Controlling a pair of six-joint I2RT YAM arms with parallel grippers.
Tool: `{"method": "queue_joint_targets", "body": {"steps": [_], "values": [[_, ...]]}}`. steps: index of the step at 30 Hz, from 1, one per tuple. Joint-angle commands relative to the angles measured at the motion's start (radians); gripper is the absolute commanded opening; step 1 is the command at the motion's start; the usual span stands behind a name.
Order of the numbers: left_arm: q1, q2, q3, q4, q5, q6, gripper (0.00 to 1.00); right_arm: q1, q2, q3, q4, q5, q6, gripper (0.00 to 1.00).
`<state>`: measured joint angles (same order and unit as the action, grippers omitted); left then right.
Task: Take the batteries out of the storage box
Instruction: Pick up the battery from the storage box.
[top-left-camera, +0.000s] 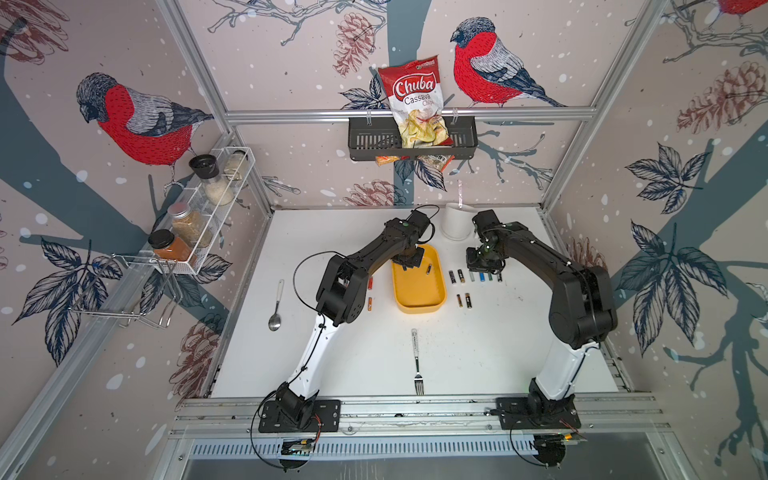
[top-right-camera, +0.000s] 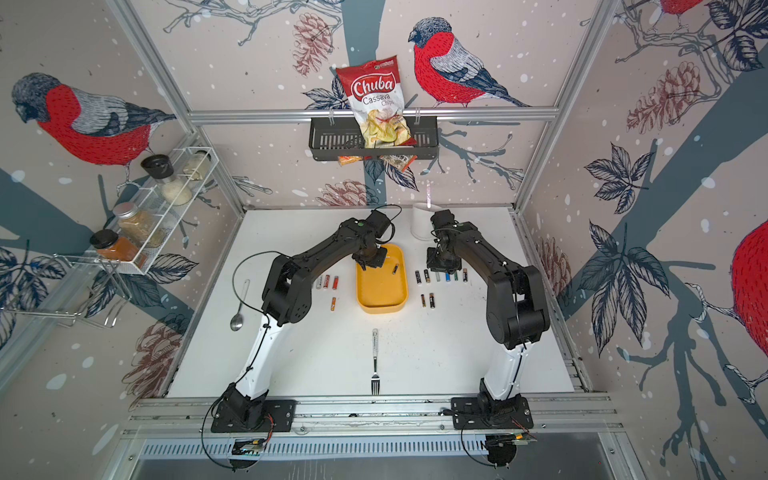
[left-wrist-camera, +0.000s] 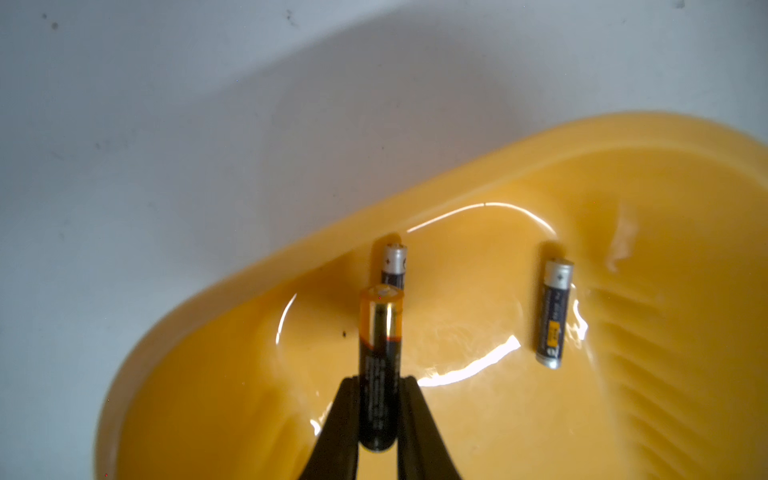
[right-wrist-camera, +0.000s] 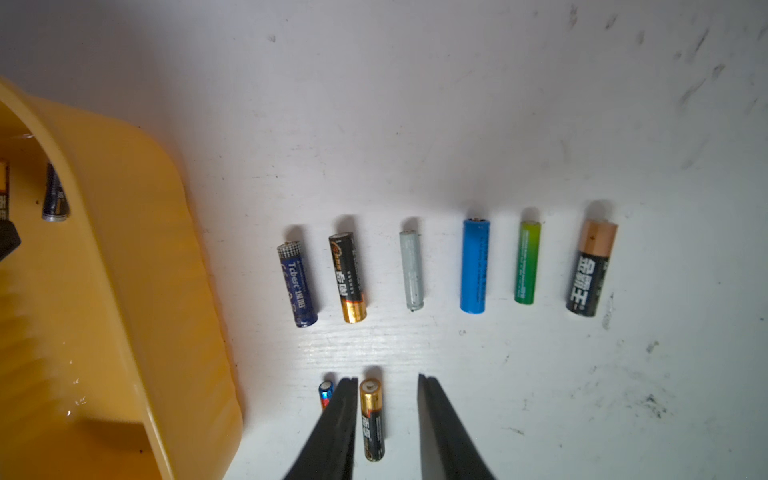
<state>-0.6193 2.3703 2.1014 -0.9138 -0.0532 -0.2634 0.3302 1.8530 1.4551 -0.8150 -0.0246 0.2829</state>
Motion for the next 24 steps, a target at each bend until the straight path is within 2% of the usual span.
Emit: {"method": "queue_joint_targets", "body": {"steps": [1, 6, 12, 24], "values": [[-0.002, -0.078, -0.075, 0.052, 0.032, -0.047, 0.18, 0.008, 0.003, 0.013, 0.014, -0.009, 0.001, 0.32], [0.002, -0.178, -0.205, 0.11, 0.061, -0.082, 0.18, 0.027, 0.02, 0.024, 0.021, -0.015, 0.006, 0.32], [0.003, -0.224, -0.278, 0.125, 0.059, -0.097, 0.18, 0.045, 0.035, 0.042, 0.026, -0.021, 0.014, 0.32], [0.03, -0.437, -0.52, 0.202, 0.054, -0.151, 0.18, 0.091, 0.086, 0.125, 0.011, -0.025, 0.023, 0.32]]}}
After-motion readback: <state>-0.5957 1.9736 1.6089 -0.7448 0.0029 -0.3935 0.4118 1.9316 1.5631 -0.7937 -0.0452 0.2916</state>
